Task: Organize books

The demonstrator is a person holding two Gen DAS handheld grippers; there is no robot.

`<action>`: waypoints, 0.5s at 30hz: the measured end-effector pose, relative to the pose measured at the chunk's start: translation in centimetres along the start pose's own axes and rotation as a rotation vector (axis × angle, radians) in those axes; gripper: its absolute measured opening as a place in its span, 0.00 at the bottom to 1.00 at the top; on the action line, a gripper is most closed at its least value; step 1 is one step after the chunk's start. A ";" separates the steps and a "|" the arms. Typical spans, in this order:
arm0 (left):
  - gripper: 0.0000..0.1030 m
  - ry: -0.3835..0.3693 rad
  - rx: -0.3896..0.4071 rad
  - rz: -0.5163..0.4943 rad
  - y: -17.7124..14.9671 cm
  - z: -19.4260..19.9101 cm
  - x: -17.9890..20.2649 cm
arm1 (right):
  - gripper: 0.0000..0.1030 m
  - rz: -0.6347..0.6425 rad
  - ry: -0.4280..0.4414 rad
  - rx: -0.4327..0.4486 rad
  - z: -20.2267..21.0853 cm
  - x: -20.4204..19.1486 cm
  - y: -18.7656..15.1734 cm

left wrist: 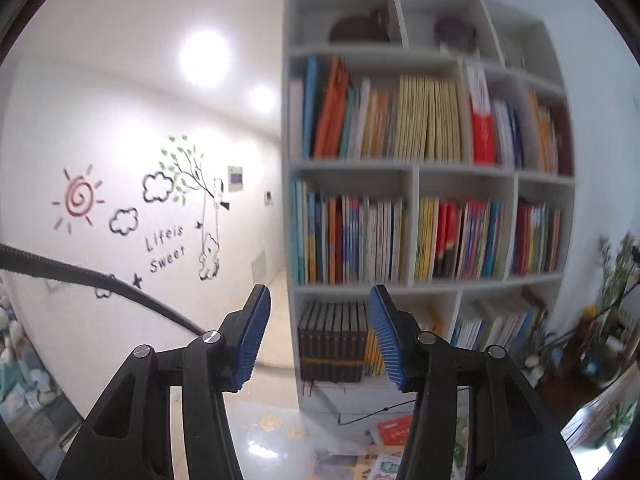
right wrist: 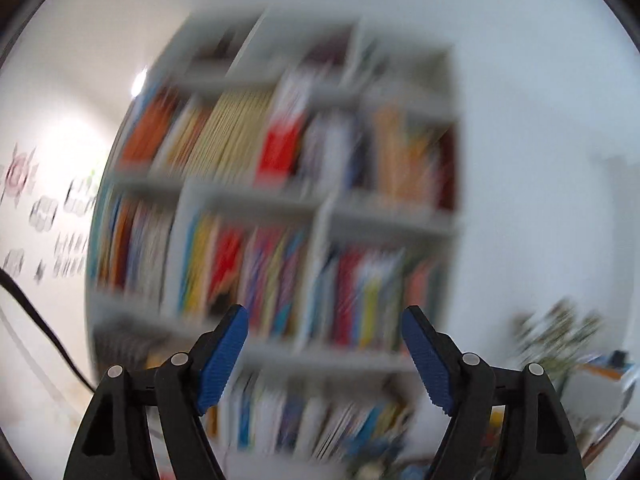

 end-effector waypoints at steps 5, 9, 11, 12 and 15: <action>0.57 -0.104 -0.003 -0.024 3.4 8.3 0.1 | 0.88 -0.080 -0.059 0.111 10.5 7.7 9.0; 0.72 -0.025 0.122 -0.155 4.4 15.7 0.5 | 1.00 -0.122 -0.231 0.315 21.4 14.8 12.0; 0.78 -0.047 0.147 -0.136 4.5 17.8 -0.1 | 1.00 -0.145 -0.340 0.367 25.3 17.8 12.7; 0.78 -0.058 0.135 -0.119 3.8 18.3 -0.3 | 1.00 -0.150 -0.389 0.383 27.4 19.4 12.9; 0.86 -0.139 0.098 -0.154 -2.3 18.0 0.8 | 1.00 -0.150 -0.376 0.412 32.3 21.9 10.5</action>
Point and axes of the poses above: each gripper's, at about its wrist camera, not at the fingertips, and z roughly against the way its jaws point, x to its right, y to its top, the point moved 3 cm from there along -z, roughly the way its jaws point, and after that the axes turned 4 degrees about -z, right-handed, at the moved point
